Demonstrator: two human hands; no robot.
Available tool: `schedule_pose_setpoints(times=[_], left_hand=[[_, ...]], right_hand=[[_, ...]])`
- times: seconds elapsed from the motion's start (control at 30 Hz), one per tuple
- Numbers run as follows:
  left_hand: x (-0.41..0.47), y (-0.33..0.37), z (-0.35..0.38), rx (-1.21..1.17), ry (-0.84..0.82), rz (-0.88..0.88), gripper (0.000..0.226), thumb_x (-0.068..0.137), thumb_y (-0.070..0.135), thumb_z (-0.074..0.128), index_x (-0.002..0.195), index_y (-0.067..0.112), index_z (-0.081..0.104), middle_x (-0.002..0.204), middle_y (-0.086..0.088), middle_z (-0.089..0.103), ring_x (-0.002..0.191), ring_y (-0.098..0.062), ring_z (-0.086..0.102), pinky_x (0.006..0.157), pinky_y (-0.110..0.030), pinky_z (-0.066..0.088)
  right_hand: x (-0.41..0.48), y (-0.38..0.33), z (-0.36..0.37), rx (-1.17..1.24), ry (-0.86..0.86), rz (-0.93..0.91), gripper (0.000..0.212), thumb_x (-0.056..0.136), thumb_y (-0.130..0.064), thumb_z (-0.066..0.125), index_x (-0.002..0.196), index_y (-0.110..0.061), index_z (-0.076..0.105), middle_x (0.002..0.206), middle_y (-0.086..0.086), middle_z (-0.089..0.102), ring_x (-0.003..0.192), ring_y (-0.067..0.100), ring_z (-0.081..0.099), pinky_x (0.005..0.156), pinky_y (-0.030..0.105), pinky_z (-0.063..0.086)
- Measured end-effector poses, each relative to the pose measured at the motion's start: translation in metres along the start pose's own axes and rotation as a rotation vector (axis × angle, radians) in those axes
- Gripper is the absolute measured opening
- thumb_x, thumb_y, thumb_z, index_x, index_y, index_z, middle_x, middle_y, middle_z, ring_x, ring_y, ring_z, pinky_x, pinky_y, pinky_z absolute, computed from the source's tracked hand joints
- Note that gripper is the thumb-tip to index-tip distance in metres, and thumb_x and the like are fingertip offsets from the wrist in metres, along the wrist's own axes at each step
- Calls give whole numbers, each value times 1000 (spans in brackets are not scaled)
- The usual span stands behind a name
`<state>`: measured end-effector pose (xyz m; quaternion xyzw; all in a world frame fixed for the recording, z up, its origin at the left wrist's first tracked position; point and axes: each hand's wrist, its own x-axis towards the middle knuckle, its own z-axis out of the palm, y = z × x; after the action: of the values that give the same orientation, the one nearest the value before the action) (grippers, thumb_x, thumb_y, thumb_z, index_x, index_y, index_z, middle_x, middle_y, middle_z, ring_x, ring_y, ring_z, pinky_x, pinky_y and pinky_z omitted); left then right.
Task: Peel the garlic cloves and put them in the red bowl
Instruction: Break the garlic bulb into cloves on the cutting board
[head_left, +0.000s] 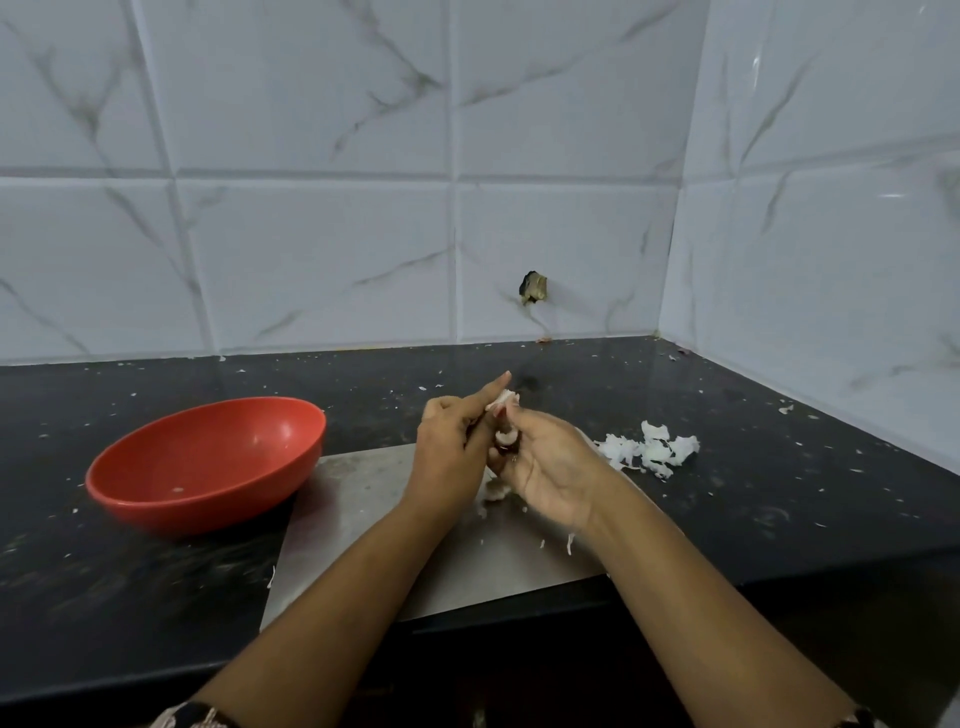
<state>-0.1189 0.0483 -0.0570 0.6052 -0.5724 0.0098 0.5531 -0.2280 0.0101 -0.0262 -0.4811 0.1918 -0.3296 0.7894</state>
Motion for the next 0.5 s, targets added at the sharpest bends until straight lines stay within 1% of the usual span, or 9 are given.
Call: schedule_pose_setpoints(times=[0.03,0.1,0.17,0.2,0.27,0.33,0.37,0.43,0.5], left_hand=[[0,1,1,-1,-2,-3,36,98,21,50,130,37,56,95,-2,67,102,-17,55,86,-8,40],[-1,4,2,-17,4,-6,31,98,27,52,126,36,61,103,8,70,108,-15,58,94,-26,48],[-3,8,1,-23,23,-11,26,97,33,53,120,32,65,99,13,70,101,-13,62,89,-37,53],[-3,9,1,-18,32,-6,25,97,33,53,117,30,66,93,13,69,94,-11,63,84,-38,54],[-4,12,1,-7,50,36,24,98,27,51,117,28,66,84,17,66,84,-6,62,77,-32,56],[-5,13,1,25,75,76,25,100,21,48,118,22,65,81,19,62,77,-1,61,72,-24,55],[-5,13,1,36,84,77,26,100,19,47,119,19,65,82,18,62,76,0,61,72,-23,55],[-4,13,1,26,97,66,26,100,16,46,119,17,64,85,14,63,77,-1,63,72,-25,56],[-4,13,0,-7,104,48,25,100,14,46,117,17,65,83,11,66,76,-4,64,69,-27,57]], right_hand=[[2,2,1,-22,29,-21,29,106,-22,36,103,-5,60,77,2,60,55,4,53,53,18,47],[4,5,-1,-145,99,-76,28,106,-25,35,103,-8,57,73,0,50,55,5,45,51,19,41],[6,8,-3,-403,183,-144,32,105,-33,34,107,-11,58,71,-4,48,57,7,42,55,22,38],[6,9,-4,-517,219,-183,34,105,-35,34,110,-13,58,73,-5,51,59,7,45,57,24,40],[6,12,-4,-657,262,-287,35,105,-36,32,111,-14,59,80,-3,56,66,9,50,64,28,44],[7,14,-1,-745,295,-394,35,105,-33,32,109,-12,60,86,0,60,75,11,54,72,33,47],[7,15,0,-766,307,-433,35,105,-31,32,109,-11,61,88,0,61,77,11,56,74,33,48],[8,16,2,-785,314,-482,34,105,-28,33,108,-9,61,86,-1,60,77,10,56,73,31,48],[8,16,1,-804,299,-516,33,105,-26,33,106,-8,61,81,-4,57,72,8,54,69,28,47]])
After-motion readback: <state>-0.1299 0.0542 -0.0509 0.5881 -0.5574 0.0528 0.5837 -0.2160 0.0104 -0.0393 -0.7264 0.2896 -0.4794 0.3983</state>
